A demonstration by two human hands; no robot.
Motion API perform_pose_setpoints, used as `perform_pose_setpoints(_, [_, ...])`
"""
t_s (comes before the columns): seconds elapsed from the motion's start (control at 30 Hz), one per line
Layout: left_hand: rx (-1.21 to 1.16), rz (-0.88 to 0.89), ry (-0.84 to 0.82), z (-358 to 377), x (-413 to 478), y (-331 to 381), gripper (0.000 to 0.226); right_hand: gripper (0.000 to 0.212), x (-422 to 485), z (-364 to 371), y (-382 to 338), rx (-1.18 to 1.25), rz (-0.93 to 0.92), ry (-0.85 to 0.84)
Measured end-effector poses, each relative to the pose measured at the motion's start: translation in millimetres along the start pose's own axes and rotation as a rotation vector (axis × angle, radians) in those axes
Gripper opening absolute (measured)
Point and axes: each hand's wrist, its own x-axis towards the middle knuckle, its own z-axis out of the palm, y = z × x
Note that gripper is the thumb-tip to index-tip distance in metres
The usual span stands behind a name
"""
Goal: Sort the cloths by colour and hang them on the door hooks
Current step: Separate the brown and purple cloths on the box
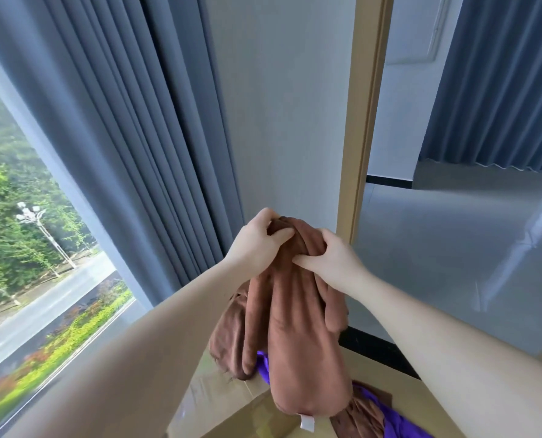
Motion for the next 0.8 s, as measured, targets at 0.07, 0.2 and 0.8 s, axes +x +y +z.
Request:
perform_pose_setpoints(0.07, [0.008, -0.017, 0.004, -3, 4, -11, 0.017, 0.047, 4, 10, 0, 0.005, 0.000, -0.014])
perform_pose_setpoints(0.2, [0.022, -0.068, 0.003, 1, 8, -32, 0.019, 0.042, 13, 26, 8, 0.012, 0.019, -0.062])
perform_pose_setpoints(0.8, [0.089, -0.365, 0.085, 28, 60, -113, 0.022, 0.040, 119, 71, 55, 0.028, 0.089, -0.422])
